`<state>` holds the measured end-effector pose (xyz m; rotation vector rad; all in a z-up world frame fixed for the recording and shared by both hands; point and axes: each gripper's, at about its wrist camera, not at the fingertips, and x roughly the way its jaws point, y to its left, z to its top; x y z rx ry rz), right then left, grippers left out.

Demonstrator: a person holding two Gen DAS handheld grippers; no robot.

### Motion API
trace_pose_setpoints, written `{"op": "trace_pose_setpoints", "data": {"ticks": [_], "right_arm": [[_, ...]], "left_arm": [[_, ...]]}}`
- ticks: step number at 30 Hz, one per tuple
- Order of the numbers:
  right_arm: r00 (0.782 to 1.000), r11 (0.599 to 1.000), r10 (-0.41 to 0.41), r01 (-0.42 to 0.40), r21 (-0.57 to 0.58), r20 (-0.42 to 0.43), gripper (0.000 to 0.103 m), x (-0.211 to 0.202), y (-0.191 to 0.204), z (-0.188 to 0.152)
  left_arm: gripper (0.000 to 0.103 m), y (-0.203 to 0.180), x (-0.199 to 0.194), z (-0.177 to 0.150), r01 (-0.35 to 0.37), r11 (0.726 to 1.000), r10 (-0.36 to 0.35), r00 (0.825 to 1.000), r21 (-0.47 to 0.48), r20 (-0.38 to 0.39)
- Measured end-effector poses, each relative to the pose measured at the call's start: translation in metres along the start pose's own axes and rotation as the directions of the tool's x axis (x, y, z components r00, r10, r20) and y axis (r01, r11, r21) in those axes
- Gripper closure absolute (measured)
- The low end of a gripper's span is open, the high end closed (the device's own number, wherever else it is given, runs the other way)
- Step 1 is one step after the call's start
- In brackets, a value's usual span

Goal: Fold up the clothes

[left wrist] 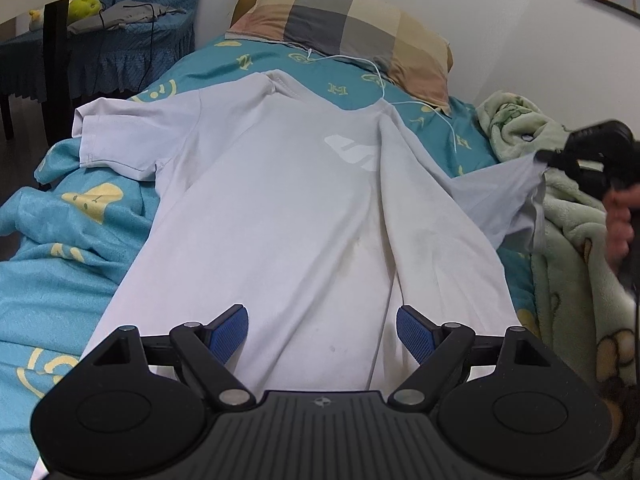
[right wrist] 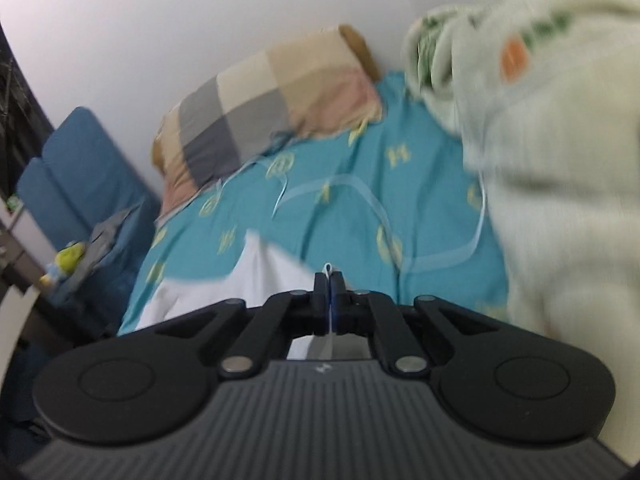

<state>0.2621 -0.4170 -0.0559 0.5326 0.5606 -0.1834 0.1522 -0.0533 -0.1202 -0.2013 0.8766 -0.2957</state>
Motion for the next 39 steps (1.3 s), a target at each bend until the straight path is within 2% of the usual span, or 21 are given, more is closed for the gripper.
{"op": "trace_pose_setpoints", "data": {"ticks": [7,10,13,15,16,17,19,21,24,27,28,30,31,33,34,36,39], "right_arm": [[0.987,0.985,-0.163,0.162,-0.066,-0.010,0.099,0.074,-0.023,0.022],[0.972,0.968,-0.221,0.229,-0.104,0.085,0.099,0.086,-0.030,0.024],[0.969,0.975,-0.199,0.212,-0.074,0.149,0.099,0.087,-0.037,0.030],[0.974,0.981,-0.164,0.178,-0.079,0.158,0.099,0.087,-0.030,0.039],[0.974,0.985,-0.123,0.143,-0.098,0.189,0.099,0.080,-0.021,0.043],[0.973,0.992,-0.039,0.064,-0.107,0.228,0.099,0.068,-0.012,0.045],[0.944,0.981,0.111,-0.054,-0.187,0.310,0.099,0.044,0.009,0.043],[0.935,0.963,0.089,0.007,-0.268,0.344,0.099,0.039,0.019,0.035],[0.964,0.974,-0.040,0.096,-0.203,0.264,0.099,0.059,-0.009,0.024],[0.965,0.945,-0.223,0.248,-0.213,0.136,0.098,0.086,-0.043,0.000],[0.964,0.941,-0.253,0.265,-0.209,0.084,0.097,0.092,-0.054,-0.007],[0.970,0.953,-0.244,0.239,-0.187,-0.003,0.096,0.094,-0.065,-0.014],[0.971,0.949,-0.238,0.231,-0.214,-0.007,0.094,0.087,-0.058,-0.016],[0.974,0.939,-0.226,0.214,-0.270,-0.015,0.046,0.075,-0.045,-0.019],[0.979,0.933,-0.202,0.195,-0.301,0.011,0.040,0.060,-0.036,-0.022],[0.990,0.937,-0.143,0.140,-0.319,0.013,0.035,0.025,-0.022,-0.031],[0.989,0.947,-0.086,0.045,-0.317,-0.118,0.034,-0.022,-0.010,-0.049]], "left_arm": [[0.020,0.007,0.014,0.007,0.019,0.999,-0.019,1.000,-0.047,-0.017],[0.020,0.007,0.020,0.005,0.015,0.999,-0.016,1.000,-0.036,-0.025],[0.020,0.008,0.026,0.003,0.011,1.000,-0.012,0.999,-0.029,-0.039],[0.020,0.009,0.025,0.002,0.011,1.000,-0.012,0.999,-0.029,-0.041],[0.020,0.010,0.024,0.002,0.014,0.999,-0.015,0.999,-0.033,-0.039],[0.020,0.011,0.023,0.002,0.017,0.999,-0.018,0.999,-0.039,-0.036],[0.020,0.013,0.021,0.003,0.015,0.999,-0.016,0.999,-0.047,-0.033],[0.020,0.013,0.020,0.002,0.011,0.999,-0.012,0.999,-0.046,-0.032],[0.020,0.013,0.019,0.002,0.005,0.999,-0.006,0.999,-0.042,-0.032],[0.020,0.013,0.021,0.002,-0.002,0.999,0.001,0.999,-0.032,-0.037],[0.020,0.012,0.022,0.002,-0.007,1.000,0.005,0.999,-0.027,-0.040],[0.020,0.010,0.024,0.003,-0.008,1.000,0.007,0.999,-0.010,-0.042],[0.020,0.006,0.025,0.003,-0.020,1.000,0.020,0.999,0.016,-0.039],[0.020,-0.004,0.026,0.003,-0.074,0.991,0.078,0.996,0.108,-0.034],[0.020,-0.009,0.027,0.002,-0.095,0.984,0.101,0.995,0.151,-0.029],[0.020,-0.014,0.025,-0.001,-0.094,0.980,0.101,0.995,0.176,-0.029],[0.020,-0.019,0.019,-0.004,-0.087,0.977,0.094,0.995,0.194,-0.026]]}}
